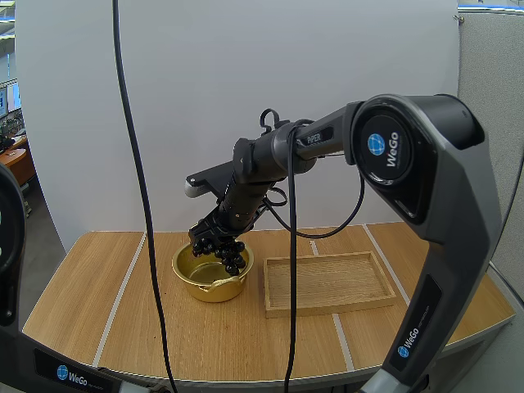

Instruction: Open the pot, put the grape inside, and close it

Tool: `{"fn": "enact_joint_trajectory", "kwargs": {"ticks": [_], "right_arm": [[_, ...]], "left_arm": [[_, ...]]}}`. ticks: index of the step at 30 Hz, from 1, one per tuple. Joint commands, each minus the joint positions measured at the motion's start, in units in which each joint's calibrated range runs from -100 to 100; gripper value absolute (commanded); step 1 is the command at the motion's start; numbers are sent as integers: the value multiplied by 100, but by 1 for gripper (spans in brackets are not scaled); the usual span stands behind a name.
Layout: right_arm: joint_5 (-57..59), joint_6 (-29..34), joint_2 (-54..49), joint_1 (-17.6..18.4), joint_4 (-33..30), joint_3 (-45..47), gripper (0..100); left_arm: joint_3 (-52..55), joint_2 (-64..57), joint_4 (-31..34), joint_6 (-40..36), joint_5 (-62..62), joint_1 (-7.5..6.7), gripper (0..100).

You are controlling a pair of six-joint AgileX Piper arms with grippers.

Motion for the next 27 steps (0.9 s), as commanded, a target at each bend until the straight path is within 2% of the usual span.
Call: {"fn": "enact_joint_trajectory", "kwargs": {"ticks": [1,13,27], "right_arm": [[-92,-98,63,9,-8,-42,0],[47,-207,677,91,-21,-42,0],[497,-207,733,131,17,-42,0]], "left_arm": [[-23,-37,47,-60,-216,-8,0],[-23,-37,47,-60,-216,-8,0],[-23,-37,47,-60,-216,-8,0]]}}
